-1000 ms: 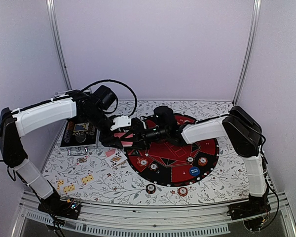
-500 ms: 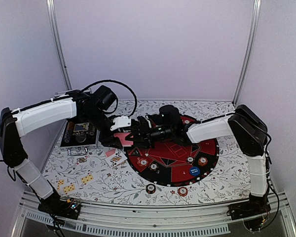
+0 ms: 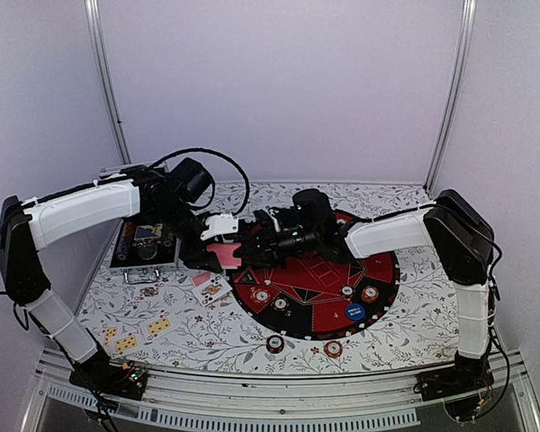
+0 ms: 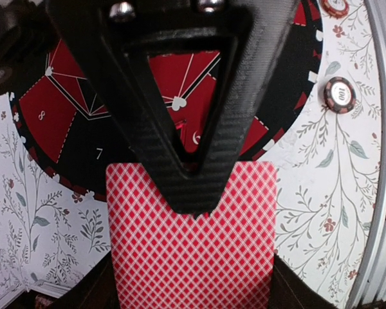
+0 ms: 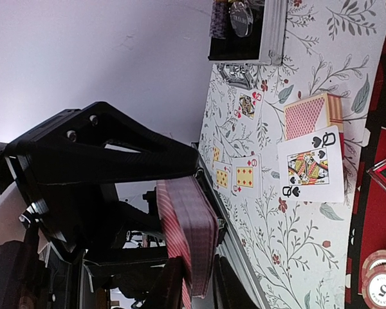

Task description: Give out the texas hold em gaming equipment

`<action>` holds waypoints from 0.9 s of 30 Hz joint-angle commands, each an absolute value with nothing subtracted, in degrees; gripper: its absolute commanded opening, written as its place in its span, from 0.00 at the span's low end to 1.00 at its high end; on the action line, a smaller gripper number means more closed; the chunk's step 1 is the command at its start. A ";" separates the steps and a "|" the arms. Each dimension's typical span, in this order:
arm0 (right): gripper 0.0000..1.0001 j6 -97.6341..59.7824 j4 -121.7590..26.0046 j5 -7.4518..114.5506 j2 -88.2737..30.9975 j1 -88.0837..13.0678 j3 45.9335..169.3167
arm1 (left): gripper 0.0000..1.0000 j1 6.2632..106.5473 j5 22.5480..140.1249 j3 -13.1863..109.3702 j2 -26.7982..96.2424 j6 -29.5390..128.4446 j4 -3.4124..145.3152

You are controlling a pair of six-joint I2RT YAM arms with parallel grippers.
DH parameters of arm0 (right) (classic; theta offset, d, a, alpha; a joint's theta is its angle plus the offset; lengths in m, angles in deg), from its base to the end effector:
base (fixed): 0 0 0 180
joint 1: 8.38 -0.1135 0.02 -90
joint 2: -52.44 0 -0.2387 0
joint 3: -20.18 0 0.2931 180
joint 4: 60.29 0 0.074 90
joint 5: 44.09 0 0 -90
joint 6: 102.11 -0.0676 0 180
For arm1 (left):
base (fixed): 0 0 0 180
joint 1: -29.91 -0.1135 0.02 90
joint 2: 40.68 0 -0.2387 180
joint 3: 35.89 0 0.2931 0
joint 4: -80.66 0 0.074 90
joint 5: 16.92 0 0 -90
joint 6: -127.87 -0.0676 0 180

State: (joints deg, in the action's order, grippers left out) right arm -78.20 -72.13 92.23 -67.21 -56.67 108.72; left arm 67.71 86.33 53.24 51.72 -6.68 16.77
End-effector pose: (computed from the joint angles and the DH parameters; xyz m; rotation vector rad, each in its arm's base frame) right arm 0.2982 0.4080 0.1297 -0.3381 2.4090 1.9281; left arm 0.2883 -0.2432 0.2064 1.8370 2.0034 -0.2827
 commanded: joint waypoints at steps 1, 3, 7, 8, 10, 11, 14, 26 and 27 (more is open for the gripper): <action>0.17 -75.38 -66.58 90.24 -65.47 -55.93 108.58 | 0.52 67.08 86.85 53.30 50.90 -7.04 16.84; 0.14 -75.08 -65.89 90.13 -65.29 -55.90 108.92 | 0.52 67.00 86.79 53.34 50.90 -7.04 16.74; 0.08 -74.22 -64.62 89.95 -64.95 -55.91 109.33 | 0.52 67.00 86.90 53.35 50.90 -7.03 16.73; 0.07 -74.00 -64.38 89.94 -64.86 -55.86 109.29 | 0.52 67.00 86.88 53.35 50.98 -7.02 16.71; 0.06 -73.69 -63.77 89.94 -64.57 -55.62 109.18 | 0.52 66.96 86.87 53.37 51.03 -7.03 16.73; 0.06 -73.40 -63.55 89.94 -64.30 -55.52 109.05 | 0.52 66.93 86.90 53.36 51.09 -7.04 16.65; 0.05 -73.13 -63.41 90.04 -63.69 -55.10 108.28 | 0.51 66.91 87.03 53.44 51.08 -7.02 16.64; 0.15 -73.06 -63.38 91.16 -62.50 -53.89 107.20 | 0.51 66.91 87.43 53.87 51.10 -7.13 16.20; 0.17 -73.03 -63.18 91.10 -62.58 -53.91 107.27 | 0.51 66.91 87.42 53.95 51.12 -7.13 16.20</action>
State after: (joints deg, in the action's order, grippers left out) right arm -73.93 -65.49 91.82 -64.39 -54.82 108.17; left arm 67.38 86.66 53.07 51.72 -6.68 16.80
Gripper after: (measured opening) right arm 0.132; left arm 0.668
